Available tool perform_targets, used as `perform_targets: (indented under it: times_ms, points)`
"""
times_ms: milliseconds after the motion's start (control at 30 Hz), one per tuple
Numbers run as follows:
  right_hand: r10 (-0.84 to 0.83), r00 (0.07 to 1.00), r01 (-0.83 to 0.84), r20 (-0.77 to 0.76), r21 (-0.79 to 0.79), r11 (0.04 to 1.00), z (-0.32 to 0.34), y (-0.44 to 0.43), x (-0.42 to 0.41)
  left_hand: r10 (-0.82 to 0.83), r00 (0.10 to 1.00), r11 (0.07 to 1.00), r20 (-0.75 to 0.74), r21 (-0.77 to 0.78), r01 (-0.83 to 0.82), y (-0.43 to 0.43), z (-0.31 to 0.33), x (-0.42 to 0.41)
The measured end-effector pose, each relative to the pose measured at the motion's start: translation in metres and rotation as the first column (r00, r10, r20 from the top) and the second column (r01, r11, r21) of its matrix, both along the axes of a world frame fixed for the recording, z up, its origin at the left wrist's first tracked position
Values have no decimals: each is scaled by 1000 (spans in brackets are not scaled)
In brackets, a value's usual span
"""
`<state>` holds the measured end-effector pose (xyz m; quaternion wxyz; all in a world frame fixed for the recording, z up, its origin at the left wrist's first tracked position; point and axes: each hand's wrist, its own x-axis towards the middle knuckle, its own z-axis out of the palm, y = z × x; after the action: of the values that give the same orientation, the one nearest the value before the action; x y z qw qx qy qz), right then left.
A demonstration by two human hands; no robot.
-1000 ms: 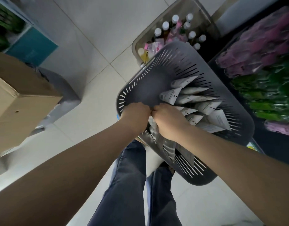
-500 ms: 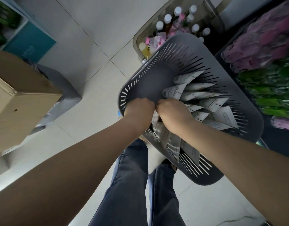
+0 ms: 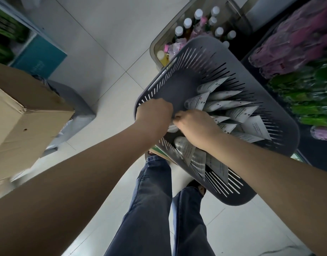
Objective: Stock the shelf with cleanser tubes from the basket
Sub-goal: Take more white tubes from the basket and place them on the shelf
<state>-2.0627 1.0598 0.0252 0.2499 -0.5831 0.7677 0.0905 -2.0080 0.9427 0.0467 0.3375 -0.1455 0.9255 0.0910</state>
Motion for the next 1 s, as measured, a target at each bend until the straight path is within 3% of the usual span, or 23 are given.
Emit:
perform_targets:
  times_ms: [133,533,1000]
  points:
    - [-55,995,68,85,-156,985,22,7,-12,-87,994,996,-61,-40,85,-2,24,-8]
    - [-315,948,316,52,-296,901,135,61,-42,-359,924,912,-135,-260,317,25,141,-43]
    - [-616,785,583,66,-415,698,287,255,-26,-593,768,774,-242,-434,461,180,289,-59]
